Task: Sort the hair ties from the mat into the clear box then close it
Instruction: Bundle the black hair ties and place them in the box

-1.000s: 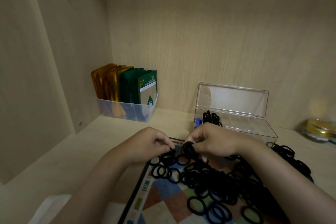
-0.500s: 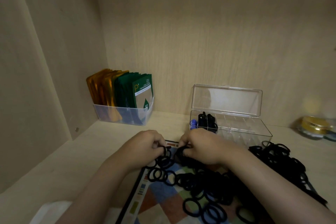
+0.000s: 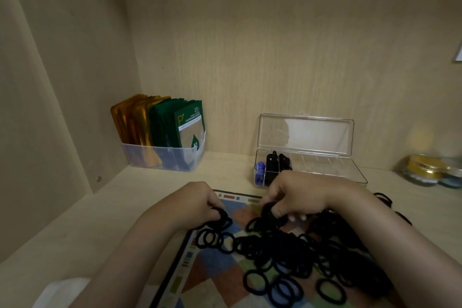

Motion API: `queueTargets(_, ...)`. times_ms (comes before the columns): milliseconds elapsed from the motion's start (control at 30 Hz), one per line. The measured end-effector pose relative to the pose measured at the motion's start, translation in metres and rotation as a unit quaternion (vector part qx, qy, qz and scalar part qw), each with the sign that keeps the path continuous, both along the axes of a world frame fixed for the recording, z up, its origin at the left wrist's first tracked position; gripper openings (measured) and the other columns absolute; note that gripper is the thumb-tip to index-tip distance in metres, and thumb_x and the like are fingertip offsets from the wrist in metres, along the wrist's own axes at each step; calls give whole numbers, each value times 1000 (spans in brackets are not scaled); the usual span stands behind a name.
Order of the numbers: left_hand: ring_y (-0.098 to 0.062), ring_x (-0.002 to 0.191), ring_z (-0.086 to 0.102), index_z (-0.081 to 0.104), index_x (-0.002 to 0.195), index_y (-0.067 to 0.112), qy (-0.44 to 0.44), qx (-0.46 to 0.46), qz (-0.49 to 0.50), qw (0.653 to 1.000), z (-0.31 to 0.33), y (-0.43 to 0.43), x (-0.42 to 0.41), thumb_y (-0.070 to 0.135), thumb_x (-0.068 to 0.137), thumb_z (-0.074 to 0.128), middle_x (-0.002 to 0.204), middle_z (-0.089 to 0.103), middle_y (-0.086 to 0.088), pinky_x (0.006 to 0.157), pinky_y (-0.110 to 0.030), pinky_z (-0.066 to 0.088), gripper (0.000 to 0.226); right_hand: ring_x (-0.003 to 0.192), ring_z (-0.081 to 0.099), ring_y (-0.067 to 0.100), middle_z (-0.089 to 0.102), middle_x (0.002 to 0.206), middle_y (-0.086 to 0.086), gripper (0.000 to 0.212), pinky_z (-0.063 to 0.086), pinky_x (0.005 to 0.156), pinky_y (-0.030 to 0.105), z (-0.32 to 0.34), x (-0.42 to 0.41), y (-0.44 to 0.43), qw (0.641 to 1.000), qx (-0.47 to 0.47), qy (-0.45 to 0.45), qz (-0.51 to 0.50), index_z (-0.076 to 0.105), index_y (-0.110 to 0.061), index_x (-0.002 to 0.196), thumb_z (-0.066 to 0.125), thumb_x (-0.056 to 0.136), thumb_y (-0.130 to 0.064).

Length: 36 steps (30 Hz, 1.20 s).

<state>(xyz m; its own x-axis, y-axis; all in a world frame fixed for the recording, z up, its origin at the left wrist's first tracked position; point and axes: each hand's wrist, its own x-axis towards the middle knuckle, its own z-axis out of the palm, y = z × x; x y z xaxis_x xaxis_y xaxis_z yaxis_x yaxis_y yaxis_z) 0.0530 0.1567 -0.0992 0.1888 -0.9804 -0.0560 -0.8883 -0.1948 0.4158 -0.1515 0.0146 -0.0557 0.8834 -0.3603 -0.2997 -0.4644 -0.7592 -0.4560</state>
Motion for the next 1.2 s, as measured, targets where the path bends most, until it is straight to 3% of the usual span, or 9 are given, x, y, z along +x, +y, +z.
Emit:
queueTargets(200, -3, 62, 60, 83, 86, 26, -22, -11, -1, 1000, -2, -5, 0, 17, 80, 76, 70, 70, 11, 63, -17, 46, 12, 80, 72, 11, 76, 94, -8, 35, 61, 78, 30, -17, 2, 5, 997, -70, 25, -12, 73, -36, 110, 73, 78, -23)
queueTargets(333, -7, 76, 64, 71, 81, 27, -8, -23, 21, 999, 2, -3, -10, 23, 88, 70, 81, 68, 8, 69, -21, 51, 7, 61, 69, 8, 71, 79, -9, 24, 52, 52, 17, -18, 5, 9, 999, -41, 20, -16, 75, -31, 101, 71, 82, -17)
queueTargets(533, -5, 67, 66, 78, 86, 26, 120, -89, 51, 987, 17, -25, -15, 20, 84, 74, 76, 75, 6, 67, -26, 55, 8, 70, 74, 16, 78, 84, 2, 23, 61, 65, 28, -17, 0, -1, 997, 26, -60, -37, 78, -18, 97, 66, 84, -4)
queueTargets(600, -3, 68, 69, 81, 89, 25, 135, -99, 58, 984, 19, -37, -20, 18, 84, 75, 76, 76, 9, 67, -20, 55, 11, 64, 69, 16, 75, 75, 1, 24, 57, 58, 27, -11, -4, -8, 992, 46, -105, -50, 78, -15, 94, 62, 84, 0)
queueTargets(700, -11, 62, 70, 82, 88, 24, 182, -90, 69, 977, 17, -55, -31, 18, 86, 74, 71, 76, 4, 70, -28, 59, 10, 53, 64, 12, 71, 68, -1, 22, 49, 45, 21, -3, -10, -17, 970, 112, -185, -107, 77, -12, 94, 60, 91, 2)
queueTargets(833, -6, 48, 61, 74, 72, 26, 302, -91, 100, 944, 9, -69, -45, 12, 90, 70, 58, 67, 0, 58, -22, 58, 24, 44, 60, 7, 68, 59, -6, 16, 47, 42, 19, -2, -11, -20, 945, 181, -230, -145, 75, -7, 100, 63, 93, -1)
queueTargets(933, -7, 52, 65, 76, 92, 6, 405, -86, 90, 906, 4, -67, -48, 7, 91, 68, 74, 69, -10, 60, -19, 59, 8, 42, 59, 9, 67, 58, -5, 14, 47, 40, 20, -9, -6, -21, 943, 188, -218, -169, 74, 0, 100, 63, 91, 0)
queueTargets(1100, -14, 85, 69, 69, 119, 1, 507, -48, 19, 861, 2, -61, -39, 3, 97, 55, 106, 73, -13, 78, -24, 60, 26, 50, 60, 26, 66, 66, 16, 20, 49, 41, 25, -19, 1, -22, 941, 155, -218, -208, 74, -15, 72, 67, 87, -4)
queueTargets(1200, -14, 83, 68, 67, 115, -3, 561, -46, 20, 827, 2, -61, -42, 4, 100, 49, 90, 72, -8, 76, -28, 60, 25, 50, 62, 26, 68, 64, 14, 15, 50, 41, 25, -23, 6, -22, 939, 128, -227, -225, 72, -14, 73, 70, 85, -5)
